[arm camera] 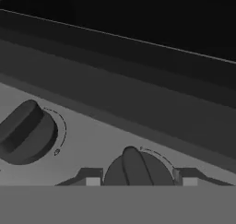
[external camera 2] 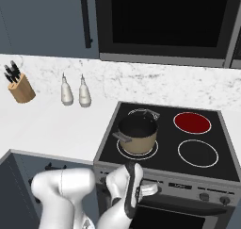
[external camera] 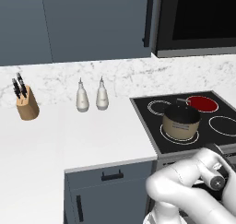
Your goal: Turn off the rear right burner of the stove.
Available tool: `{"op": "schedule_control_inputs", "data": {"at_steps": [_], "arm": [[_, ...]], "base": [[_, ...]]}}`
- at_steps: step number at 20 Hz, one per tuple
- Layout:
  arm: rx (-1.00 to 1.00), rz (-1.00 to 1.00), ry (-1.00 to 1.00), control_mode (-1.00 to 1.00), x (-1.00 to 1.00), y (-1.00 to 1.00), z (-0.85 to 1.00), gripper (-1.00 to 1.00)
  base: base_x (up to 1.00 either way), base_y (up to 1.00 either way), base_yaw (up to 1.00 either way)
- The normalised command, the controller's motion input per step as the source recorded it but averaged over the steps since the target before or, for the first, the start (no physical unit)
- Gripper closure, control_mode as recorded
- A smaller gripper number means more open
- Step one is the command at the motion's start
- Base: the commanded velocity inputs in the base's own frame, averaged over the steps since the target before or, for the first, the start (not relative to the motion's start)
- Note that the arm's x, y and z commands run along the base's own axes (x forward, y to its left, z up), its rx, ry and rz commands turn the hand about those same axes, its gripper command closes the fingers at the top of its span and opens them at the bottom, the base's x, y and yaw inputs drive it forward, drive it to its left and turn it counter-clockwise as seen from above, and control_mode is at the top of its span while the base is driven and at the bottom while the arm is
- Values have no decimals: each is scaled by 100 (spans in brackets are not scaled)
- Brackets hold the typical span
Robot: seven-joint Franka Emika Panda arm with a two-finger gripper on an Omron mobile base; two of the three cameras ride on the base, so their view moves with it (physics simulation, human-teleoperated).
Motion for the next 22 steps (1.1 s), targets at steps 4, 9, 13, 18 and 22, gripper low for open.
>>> {"op": "schedule_control_inputs", "data": {"at_steps": [4, 9, 13, 18, 22], "arm": [[60, -33, 15, -100, 0, -74, 0, 100], [67, -43, 20, -100, -2, -83, 0, 100], [67, -48, 16, -100, -22, -91, 0, 100], [67, -51, 10, -100, -40, -96, 0, 100], [65, -51, 6, -100, -47, -88, 0, 100]], "base": [[0, 0, 0], [0, 0, 0], [0, 0, 0], [0, 0, 0], [0, 0, 0]]}}
